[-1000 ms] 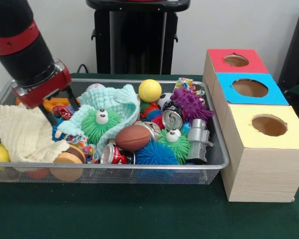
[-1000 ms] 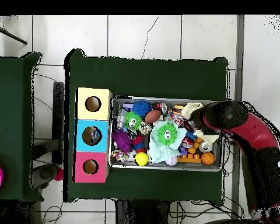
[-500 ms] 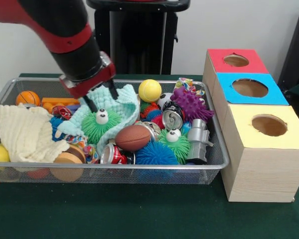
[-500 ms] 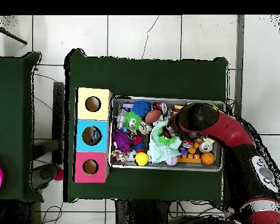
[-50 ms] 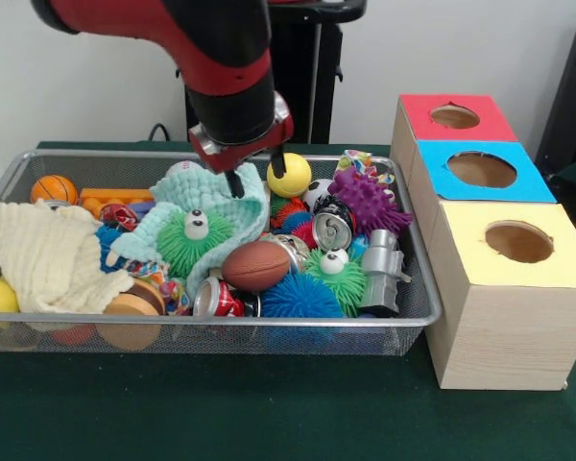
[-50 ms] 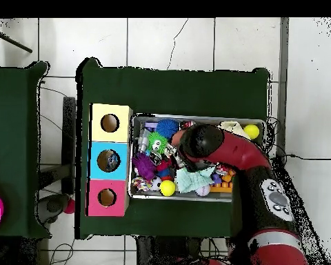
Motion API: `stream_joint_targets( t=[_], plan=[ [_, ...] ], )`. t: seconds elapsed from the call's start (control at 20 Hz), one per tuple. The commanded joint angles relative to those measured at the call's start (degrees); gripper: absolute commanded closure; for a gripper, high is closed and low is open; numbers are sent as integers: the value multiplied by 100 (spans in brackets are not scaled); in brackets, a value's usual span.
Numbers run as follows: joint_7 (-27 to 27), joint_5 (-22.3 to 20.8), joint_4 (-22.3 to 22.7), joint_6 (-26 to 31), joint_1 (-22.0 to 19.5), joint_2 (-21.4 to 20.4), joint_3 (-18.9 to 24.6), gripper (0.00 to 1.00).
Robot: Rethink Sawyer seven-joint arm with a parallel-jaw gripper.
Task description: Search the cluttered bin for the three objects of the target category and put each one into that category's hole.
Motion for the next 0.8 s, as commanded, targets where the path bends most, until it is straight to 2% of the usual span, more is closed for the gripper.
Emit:
stream_joint_targets(
  t=[0.05, 0.25, 0.45, 0.65, 0.8],
  plan=[
    [2152, -446, 213, -876, 541, 262, -733, 0],
    [1876, -1039, -36, -1326, 809, 358, -1100, 0],
    [1997, -1085, -167, -1771, 880, 467, -1209, 0],
    [1820, -1278, -300, -2317, 984, 546, -1287, 0],
    [1838, -1210, -297, -2544, 1031, 589, -1348, 0]
  ],
)
